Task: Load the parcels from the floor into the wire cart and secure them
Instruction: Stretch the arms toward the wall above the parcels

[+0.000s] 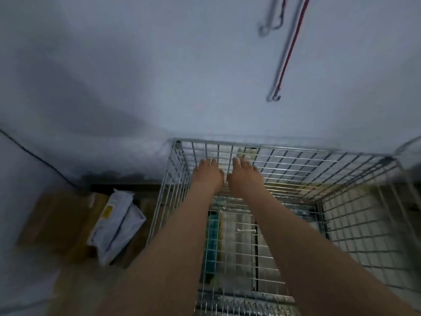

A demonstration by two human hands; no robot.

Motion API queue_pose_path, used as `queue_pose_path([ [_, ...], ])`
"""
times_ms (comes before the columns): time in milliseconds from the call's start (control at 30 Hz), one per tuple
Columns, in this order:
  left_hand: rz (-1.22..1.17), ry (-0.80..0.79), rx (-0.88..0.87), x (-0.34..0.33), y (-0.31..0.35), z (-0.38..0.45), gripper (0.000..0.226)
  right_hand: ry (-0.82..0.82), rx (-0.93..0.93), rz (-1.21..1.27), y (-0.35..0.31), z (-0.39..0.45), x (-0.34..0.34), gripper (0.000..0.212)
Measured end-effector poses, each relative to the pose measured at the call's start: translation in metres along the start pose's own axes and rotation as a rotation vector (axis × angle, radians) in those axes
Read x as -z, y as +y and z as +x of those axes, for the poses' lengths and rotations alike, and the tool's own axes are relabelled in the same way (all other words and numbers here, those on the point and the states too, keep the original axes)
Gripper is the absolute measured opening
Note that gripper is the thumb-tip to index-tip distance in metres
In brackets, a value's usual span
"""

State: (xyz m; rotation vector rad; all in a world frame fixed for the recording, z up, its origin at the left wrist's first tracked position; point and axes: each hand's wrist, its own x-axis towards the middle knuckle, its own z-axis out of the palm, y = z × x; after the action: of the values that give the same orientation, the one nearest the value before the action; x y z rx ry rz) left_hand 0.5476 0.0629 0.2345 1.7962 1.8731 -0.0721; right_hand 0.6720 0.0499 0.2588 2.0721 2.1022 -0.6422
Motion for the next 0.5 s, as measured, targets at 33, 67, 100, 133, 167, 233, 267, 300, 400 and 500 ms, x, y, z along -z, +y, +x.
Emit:
queue_pose_path([
  [33,0.000,0.021,0.010,0.020,0.000,-0.016,0.057,0.015,0.017,0.002,-0.008,-0.013,0.020,0.063],
  [67,0.007,0.049,0.025,0.041,0.000,-0.032,0.057,0.025,0.035,0.003,-0.016,-0.025,0.039,0.063],
  [100,0.022,0.077,0.041,0.061,-0.002,-0.048,0.056,0.036,0.056,0.001,-0.025,-0.036,0.055,0.064],
  [133,0.031,0.100,0.055,0.080,-0.006,-0.064,0.056,0.050,0.075,-0.005,-0.034,-0.047,0.070,0.064],
  [167,0.031,0.119,0.066,0.097,-0.011,-0.080,0.057,0.065,0.097,-0.017,-0.044,-0.058,0.084,0.064],
  [233,0.027,0.150,0.083,0.127,-0.025,-0.114,0.056,0.081,0.130,-0.039,-0.067,-0.083,0.109,0.065],
  [267,0.036,0.163,0.091,0.140,-0.035,-0.131,0.055,0.080,0.143,-0.048,-0.080,-0.095,0.118,0.065],
  [300,0.046,0.171,0.102,0.152,-0.047,-0.148,0.055,0.078,0.159,-0.055,-0.094,-0.108,0.126,0.065],
  [400,0.055,0.180,0.145,0.178,-0.088,-0.196,0.056,0.082,0.201,-0.080,-0.140,-0.148,0.135,0.065],
  [500,0.040,0.188,0.187,0.193,-0.135,-0.245,0.054,0.070,0.231,-0.070,-0.190,-0.185,0.123,0.064],
])
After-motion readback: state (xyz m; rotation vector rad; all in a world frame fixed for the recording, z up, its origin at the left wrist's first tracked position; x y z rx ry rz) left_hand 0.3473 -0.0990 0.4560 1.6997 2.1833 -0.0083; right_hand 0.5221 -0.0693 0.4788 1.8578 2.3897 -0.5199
